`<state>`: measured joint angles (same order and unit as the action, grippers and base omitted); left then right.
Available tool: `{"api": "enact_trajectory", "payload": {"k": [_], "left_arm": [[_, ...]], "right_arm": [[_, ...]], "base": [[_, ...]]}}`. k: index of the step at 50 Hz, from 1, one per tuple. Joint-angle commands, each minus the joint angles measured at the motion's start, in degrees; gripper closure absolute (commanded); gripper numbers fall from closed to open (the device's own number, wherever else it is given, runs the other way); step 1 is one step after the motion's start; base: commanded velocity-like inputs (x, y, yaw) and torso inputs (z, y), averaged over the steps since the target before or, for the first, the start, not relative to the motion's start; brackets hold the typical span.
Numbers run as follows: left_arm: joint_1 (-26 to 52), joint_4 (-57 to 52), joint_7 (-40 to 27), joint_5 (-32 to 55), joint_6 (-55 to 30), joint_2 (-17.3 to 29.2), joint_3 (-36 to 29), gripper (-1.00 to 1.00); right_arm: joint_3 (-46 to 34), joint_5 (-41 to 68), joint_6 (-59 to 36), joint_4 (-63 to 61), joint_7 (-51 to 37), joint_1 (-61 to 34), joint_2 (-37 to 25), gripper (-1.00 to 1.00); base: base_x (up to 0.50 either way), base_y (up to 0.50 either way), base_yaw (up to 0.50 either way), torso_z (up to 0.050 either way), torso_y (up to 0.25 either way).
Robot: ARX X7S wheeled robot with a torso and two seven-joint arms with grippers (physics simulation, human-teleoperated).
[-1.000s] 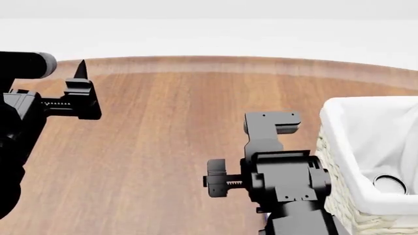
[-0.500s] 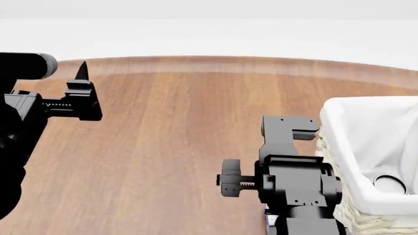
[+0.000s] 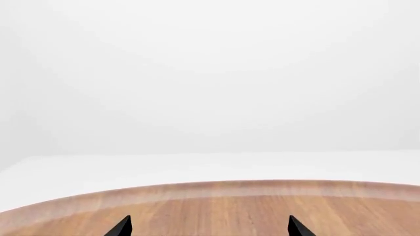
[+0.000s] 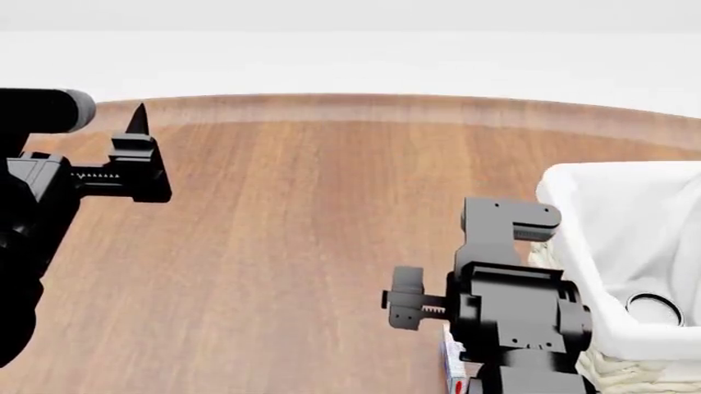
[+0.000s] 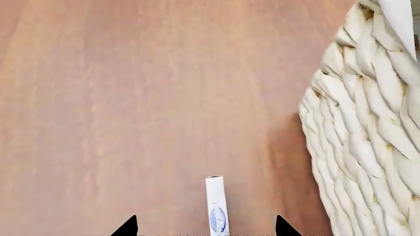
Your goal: Pick up the alphabet soup and the cream cheese box, and put them in the basket.
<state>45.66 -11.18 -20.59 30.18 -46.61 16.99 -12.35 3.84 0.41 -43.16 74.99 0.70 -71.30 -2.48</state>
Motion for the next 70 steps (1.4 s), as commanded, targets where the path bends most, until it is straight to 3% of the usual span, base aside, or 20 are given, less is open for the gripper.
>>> {"api": "enact_trajectory", "payload": {"k": [1,27,32,33,56,70], "left_arm": [[-0.3,-0.1,0.0,-0.2,0.5,0.2,-0.6,-1.00],[-0.7,-0.4,1.1,-0.8,2.1,1.1,-2.5,-1.00],[-1.4,-0.6,2.1,1.6,3.0,0.6,-0.4,-1.00],[-0.9,-0.6,1.5,1.4,1.5,0.8,-0.9,-1.00],[-1.3,0.2,1.8,2.1,2.4,1.0,-0.8,-1.00],[-1.2,-0.5,1.6,2.8,2.0,1.4,-0.6,-1.00]], "right_arm": [[0.7,-0.2,-0.1,0.0,-0.2,0.3,-0.2,-1.00],[0.6,-0.3,-0.1,0.0,0.1,0.5,-0.4,-1.00],[-0.8,-0.7,0.1,0.0,1.8,0.6,0.0,-1.00],[-1.2,-0.8,0.2,0.0,2.1,0.6,0.1,1.00],[-2.5,-0.4,1.7,0.0,3.6,1.1,0.3,1.00],[-4.6,-0.4,1.7,0.0,5.7,-0.2,0.8,1.00]], "base": [[0.00,0.00,0.00,0.000,0.000],[0.00,0.00,0.00,0.000,-0.202],[0.00,0.00,0.00,0.000,-0.208],[0.00,0.00,0.00,0.000,0.000],[0.00,0.00,0.00,0.000,0.000],[0.00,0.00,0.00,0.000,0.250]]}}
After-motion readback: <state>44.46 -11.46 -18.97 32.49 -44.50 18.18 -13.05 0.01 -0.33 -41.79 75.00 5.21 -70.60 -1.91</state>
